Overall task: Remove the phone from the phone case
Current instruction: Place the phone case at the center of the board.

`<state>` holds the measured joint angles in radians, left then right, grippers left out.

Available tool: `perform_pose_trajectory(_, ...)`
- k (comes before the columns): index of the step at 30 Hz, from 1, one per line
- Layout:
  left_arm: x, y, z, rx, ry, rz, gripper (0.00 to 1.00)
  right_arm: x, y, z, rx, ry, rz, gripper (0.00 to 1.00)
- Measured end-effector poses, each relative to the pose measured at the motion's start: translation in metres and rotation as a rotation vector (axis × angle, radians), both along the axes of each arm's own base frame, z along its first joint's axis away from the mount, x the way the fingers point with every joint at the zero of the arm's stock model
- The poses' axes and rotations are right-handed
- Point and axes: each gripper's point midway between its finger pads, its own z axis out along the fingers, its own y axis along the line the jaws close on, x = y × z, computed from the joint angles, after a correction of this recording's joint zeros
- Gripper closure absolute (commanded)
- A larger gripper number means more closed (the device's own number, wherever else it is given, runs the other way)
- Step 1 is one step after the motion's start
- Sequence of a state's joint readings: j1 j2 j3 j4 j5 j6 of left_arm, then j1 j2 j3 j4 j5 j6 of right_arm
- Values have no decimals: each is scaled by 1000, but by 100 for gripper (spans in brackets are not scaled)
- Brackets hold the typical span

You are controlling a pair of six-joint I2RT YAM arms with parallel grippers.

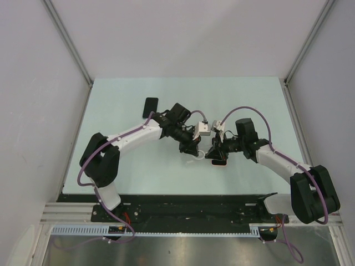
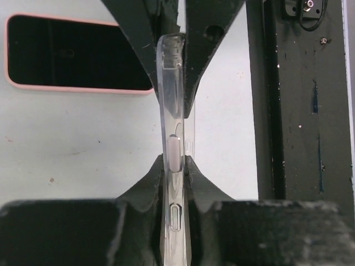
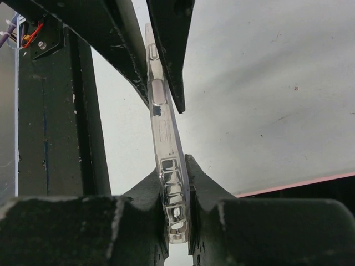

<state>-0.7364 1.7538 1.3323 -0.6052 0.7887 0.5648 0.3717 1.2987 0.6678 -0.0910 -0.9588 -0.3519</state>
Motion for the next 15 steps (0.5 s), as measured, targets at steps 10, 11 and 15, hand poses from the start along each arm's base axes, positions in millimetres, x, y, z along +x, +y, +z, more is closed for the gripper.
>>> perform_pose_trajectory(10,1,0,-6,18,7,8,100,-2,-1,-3,-10,10,1,62)
perform_pose_trajectory(11,1,0,-7,20,10,8,100,-2,-1,-3,-10,11,-1,48)
perform_pose_trajectory(15,4,-1,-13,40,18,20,100,4,-3,0,1,11,-26,0)
